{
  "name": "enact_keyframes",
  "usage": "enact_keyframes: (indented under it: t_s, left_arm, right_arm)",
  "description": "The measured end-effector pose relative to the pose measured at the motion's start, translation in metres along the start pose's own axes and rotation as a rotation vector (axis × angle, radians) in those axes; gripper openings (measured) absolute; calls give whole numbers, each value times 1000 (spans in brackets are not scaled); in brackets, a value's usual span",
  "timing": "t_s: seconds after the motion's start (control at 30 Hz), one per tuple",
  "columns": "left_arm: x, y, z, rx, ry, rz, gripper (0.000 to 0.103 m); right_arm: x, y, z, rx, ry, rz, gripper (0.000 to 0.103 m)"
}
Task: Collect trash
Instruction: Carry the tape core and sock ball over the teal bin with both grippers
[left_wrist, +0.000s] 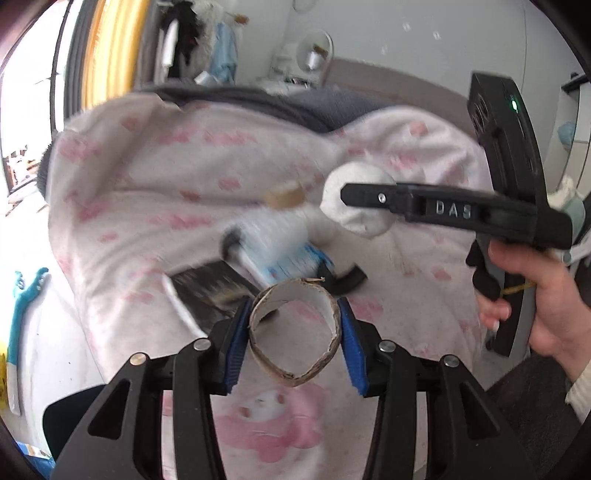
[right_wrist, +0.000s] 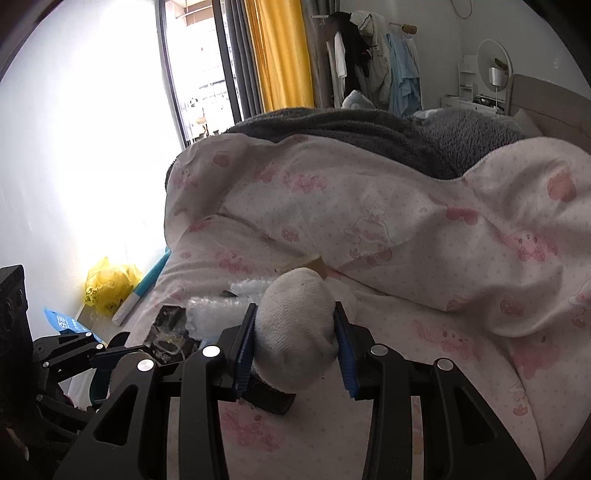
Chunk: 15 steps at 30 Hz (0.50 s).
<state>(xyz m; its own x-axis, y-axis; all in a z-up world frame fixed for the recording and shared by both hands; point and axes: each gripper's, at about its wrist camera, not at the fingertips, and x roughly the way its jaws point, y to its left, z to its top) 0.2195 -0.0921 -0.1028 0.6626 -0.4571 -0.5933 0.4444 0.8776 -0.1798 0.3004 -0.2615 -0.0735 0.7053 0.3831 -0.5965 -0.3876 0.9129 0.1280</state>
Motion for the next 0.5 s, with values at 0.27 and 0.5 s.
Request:
enact_keyframes:
  t_s: [0.27,0.5]
  left_arm:
    - [-33,33,7,-80,-56,157,49]
    - [-52,76,-7,-125,-31,277,49]
  right_arm:
    - [10,45,19,-23,-31,65,40]
    - [25,96,26,-64,-24,131,40]
